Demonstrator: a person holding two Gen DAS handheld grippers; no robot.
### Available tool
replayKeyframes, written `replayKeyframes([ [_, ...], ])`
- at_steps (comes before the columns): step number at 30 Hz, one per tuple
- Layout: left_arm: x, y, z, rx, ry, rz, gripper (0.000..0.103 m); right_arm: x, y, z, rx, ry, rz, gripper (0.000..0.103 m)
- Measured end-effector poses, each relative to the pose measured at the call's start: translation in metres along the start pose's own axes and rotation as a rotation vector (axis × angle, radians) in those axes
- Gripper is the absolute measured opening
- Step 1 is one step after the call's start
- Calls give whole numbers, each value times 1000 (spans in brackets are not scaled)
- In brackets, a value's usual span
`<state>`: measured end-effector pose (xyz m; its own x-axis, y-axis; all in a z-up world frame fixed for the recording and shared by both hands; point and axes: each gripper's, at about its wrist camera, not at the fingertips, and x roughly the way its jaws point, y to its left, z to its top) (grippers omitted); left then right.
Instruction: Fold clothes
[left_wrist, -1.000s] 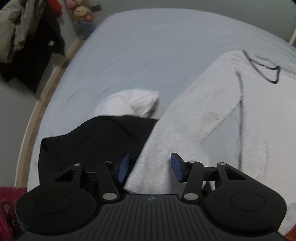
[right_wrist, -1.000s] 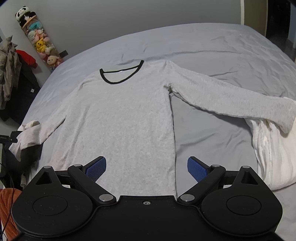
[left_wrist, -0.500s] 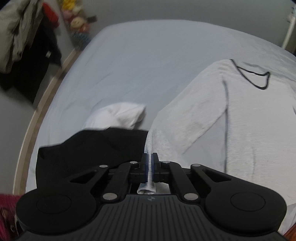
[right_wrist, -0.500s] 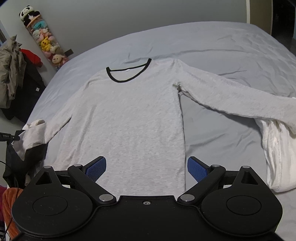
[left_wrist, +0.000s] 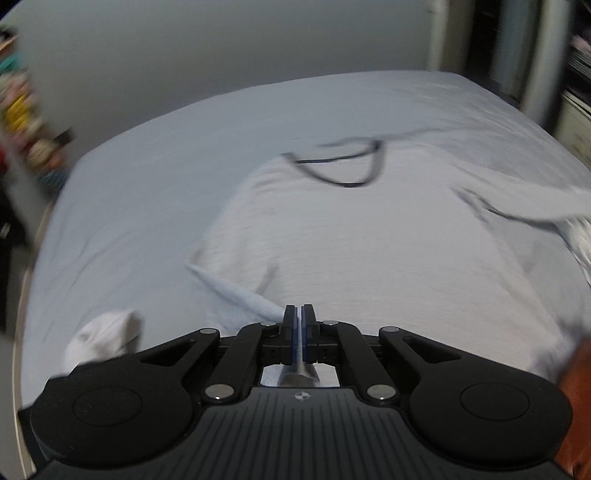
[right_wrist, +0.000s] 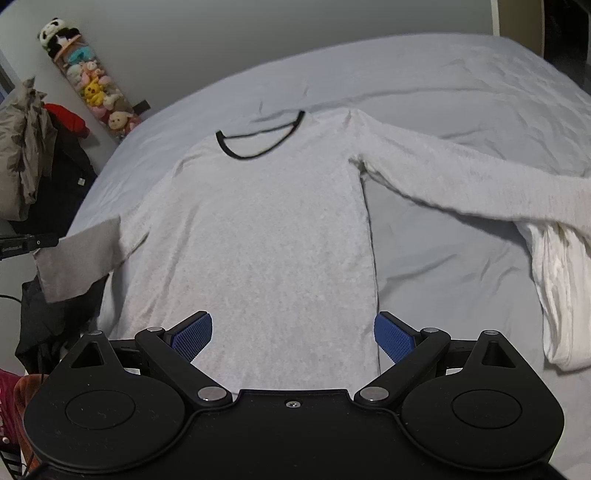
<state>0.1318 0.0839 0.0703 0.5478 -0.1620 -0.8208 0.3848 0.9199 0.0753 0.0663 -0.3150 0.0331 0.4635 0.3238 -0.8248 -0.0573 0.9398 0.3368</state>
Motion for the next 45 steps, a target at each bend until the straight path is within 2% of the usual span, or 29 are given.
replayKeyframes([
  [6,9,-53,-11,199,51,-93,1,10,-4,-3,20,19,9,94],
  [9,23,-76,-32,309,126,-140,1,16,-3,-4,23,33,21,94],
  [13,38,-96,-56,388,233,-222,1,25,4,-5,4,53,30,94],
  [16,48,-108,-74,452,308,-230,1,31,7,-3,-9,63,27,94],
  [18,57,-108,-81,447,331,-224,1,34,8,-2,-16,68,21,94],
  [21,64,-98,-83,390,322,-222,2,36,4,2,-18,69,10,94],
  [23,71,-92,-78,345,305,-198,10,37,-7,7,-3,71,-16,94],
  [25,76,-90,-73,324,289,-169,25,37,-20,12,20,70,-40,94],
  [26,79,-90,-72,313,283,-163,27,36,-28,16,37,67,-54,94],
  [30,97,-91,-69,267,279,-179,28,29,-71,32,121,33,-118,94],
  [38,132,-97,-77,254,366,-204,27,-13,-190,64,366,-100,-246,90],
  [45,144,-91,-79,231,406,-213,27,-39,-274,69,507,-178,-348,84],
])
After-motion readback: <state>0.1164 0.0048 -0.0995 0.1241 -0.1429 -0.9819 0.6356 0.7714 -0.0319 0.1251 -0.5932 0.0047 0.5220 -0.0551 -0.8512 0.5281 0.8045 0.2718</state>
